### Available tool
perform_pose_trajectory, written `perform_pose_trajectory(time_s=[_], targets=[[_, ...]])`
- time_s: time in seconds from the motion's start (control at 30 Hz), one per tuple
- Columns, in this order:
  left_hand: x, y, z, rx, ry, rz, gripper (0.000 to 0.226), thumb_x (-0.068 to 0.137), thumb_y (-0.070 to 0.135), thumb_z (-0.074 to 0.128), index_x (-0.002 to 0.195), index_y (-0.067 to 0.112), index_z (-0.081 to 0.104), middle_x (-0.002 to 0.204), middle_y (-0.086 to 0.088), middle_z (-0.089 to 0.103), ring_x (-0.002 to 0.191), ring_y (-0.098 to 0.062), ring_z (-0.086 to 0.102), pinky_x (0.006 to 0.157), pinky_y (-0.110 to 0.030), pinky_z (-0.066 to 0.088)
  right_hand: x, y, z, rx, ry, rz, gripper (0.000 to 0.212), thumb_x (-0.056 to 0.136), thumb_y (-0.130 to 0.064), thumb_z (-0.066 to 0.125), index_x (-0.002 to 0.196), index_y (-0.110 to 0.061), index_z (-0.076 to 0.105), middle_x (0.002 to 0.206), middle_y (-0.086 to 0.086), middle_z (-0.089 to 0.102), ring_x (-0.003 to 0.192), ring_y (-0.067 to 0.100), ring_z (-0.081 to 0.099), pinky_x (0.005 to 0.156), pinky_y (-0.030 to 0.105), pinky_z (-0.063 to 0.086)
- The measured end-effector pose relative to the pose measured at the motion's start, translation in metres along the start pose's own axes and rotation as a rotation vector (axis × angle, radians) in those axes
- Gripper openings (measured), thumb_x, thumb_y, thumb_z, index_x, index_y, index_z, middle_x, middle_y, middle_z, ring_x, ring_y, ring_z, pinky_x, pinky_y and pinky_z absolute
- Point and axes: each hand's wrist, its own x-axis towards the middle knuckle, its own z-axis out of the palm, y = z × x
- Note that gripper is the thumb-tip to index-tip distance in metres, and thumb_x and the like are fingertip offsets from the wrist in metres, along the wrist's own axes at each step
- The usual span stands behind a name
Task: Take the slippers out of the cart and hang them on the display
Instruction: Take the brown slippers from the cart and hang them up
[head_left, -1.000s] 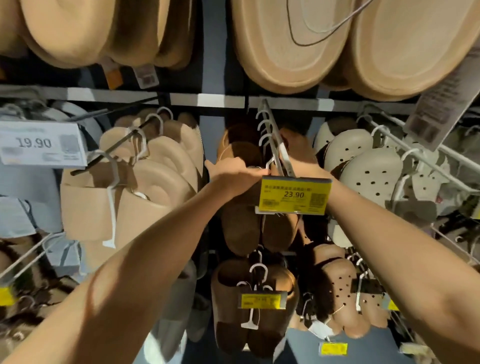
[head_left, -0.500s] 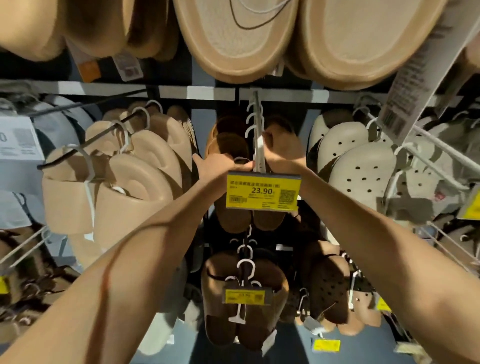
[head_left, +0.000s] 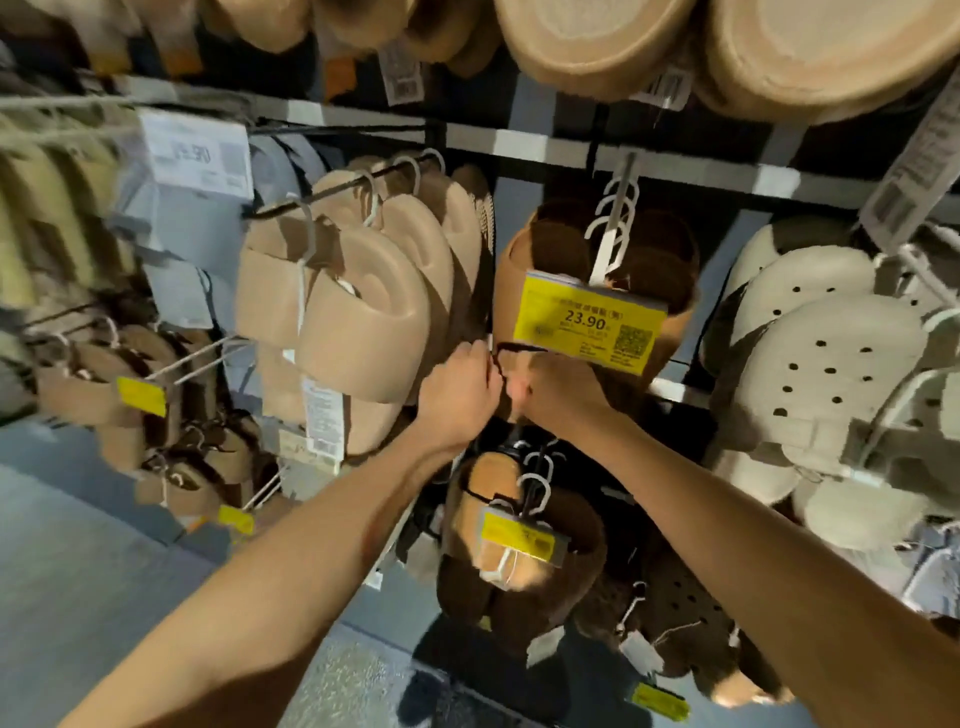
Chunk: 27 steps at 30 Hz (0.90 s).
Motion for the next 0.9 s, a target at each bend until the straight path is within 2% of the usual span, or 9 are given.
perform_pose_trajectory(time_s=[0.03, 0.07, 0.1, 0.23, 0.37, 0.5, 0.6, 0.73, 0.9], targets=[[-0.011, -0.012, 0.004, -0.011, -0.019, 0.002, 0.023, 0.095, 0.024, 0.044, 0.101, 0.005, 0.055, 0.105, -0.017, 0.061, 0.095, -0.037, 0.06, 0.074, -0.043, 0.046, 0.003, -0.009, 0.006, 0.001, -0.004, -0.098, 0.024, 0.093, -0.018, 0.042, 0.082, -0.004, 0.058, 0.078, 0.007, 0.059, 0.074, 0.023, 0.058, 0.065, 0.027, 0.04], [-0.023, -0.026, 0.003, -0.036, -0.052, -0.002, 0.022, 0.095, 0.023, 0.045, 0.095, 0.003, 0.056, 0.099, -0.019, 0.063, 0.092, -0.037, 0.061, 0.072, -0.042, 0.045, -0.001, -0.024, 0.009, 0.024, -0.136, -0.105, 0.026, 0.09, -0.015, 0.044, 0.069, -0.005, 0.056, 0.065, 0.008, 0.056, 0.06, 0.024, 0.057, 0.054, 0.029, 0.042], [-0.036, -0.041, 0.002, -0.064, -0.091, -0.01, 0.024, 0.095, 0.023, 0.046, 0.093, 0.002, 0.056, 0.096, -0.021, 0.065, 0.09, -0.037, 0.061, 0.07, -0.042, 0.044, 0.0, -0.034, 0.026, -0.045, -0.103, -0.173, 0.029, 0.089, -0.016, 0.046, 0.064, -0.007, 0.055, 0.06, 0.011, 0.055, 0.056, 0.027, 0.057, 0.049, 0.032, 0.043], [-0.098, -0.091, -0.018, -0.072, -0.254, -0.174, 0.026, 0.094, 0.019, 0.048, 0.093, -0.004, 0.06, 0.095, -0.024, 0.065, 0.089, -0.034, 0.061, 0.068, -0.034, 0.038, -0.007, -0.086, 0.055, -0.069, -0.389, -0.27, 0.028, 0.092, -0.029, 0.043, 0.089, -0.005, 0.058, 0.099, 0.018, 0.062, 0.098, 0.035, 0.059, 0.073, 0.036, 0.043], [-0.172, -0.159, -0.043, 0.028, -0.359, -0.405, 0.036, 0.088, 0.029, 0.044, 0.089, -0.002, 0.062, 0.094, -0.023, 0.065, 0.089, -0.035, 0.062, 0.071, -0.036, 0.045, -0.032, -0.148, 0.082, -0.059, -0.58, -0.429, 0.027, 0.091, -0.026, 0.046, 0.073, -0.005, 0.051, 0.085, 0.016, 0.061, 0.093, 0.034, 0.059, 0.069, 0.036, 0.045], [-0.244, -0.218, -0.079, 0.121, -0.275, -0.706, 0.026, 0.091, 0.022, 0.047, 0.09, 0.0, 0.061, 0.099, -0.023, 0.063, 0.093, -0.037, 0.061, 0.074, -0.038, 0.048, -0.042, -0.227, 0.097, -0.083, -0.627, -0.599, 0.025, 0.088, -0.023, 0.047, 0.095, -0.003, 0.061, 0.103, 0.02, 0.063, 0.098, 0.035, 0.059, 0.075, 0.035, 0.046], [-0.298, -0.257, -0.106, 0.133, -0.203, -0.841, 0.025, 0.089, 0.021, 0.047, 0.099, 0.005, 0.063, 0.105, -0.019, 0.066, 0.097, -0.036, 0.062, 0.074, -0.035, 0.048, -0.045, -0.298, 0.102, -0.059, -0.609, -0.727, 0.02, 0.087, -0.019, 0.045, 0.079, -0.004, 0.057, 0.097, 0.018, 0.063, 0.094, 0.033, 0.059, 0.069, 0.03, 0.039], [-0.378, -0.311, -0.154, 0.162, -0.144, -1.016, 0.026, 0.088, 0.024, 0.049, 0.101, 0.008, 0.064, 0.105, -0.017, 0.067, 0.099, -0.035, 0.062, 0.075, -0.035, 0.048, -0.062, -0.41, 0.114, -0.019, -0.632, -0.857, 0.031, 0.086, -0.019, 0.044, 0.057, -0.013, 0.034, 0.064, 0.005, 0.044, 0.076, 0.028, 0.051, 0.064, 0.03, 0.036], [-0.491, -0.371, -0.222, 0.173, -0.011, -1.269, 0.03, 0.088, 0.027, 0.053, 0.103, 0.004, 0.065, 0.108, -0.022, 0.066, 0.103, -0.037, 0.062, 0.08, -0.039, 0.05, -0.112, -0.552, 0.132, -0.004, -0.673, -1.102, 0.031, 0.09, -0.02, 0.044, 0.061, -0.012, 0.036, 0.075, 0.01, 0.048, 0.073, 0.026, 0.046, 0.063, 0.03, 0.037]])
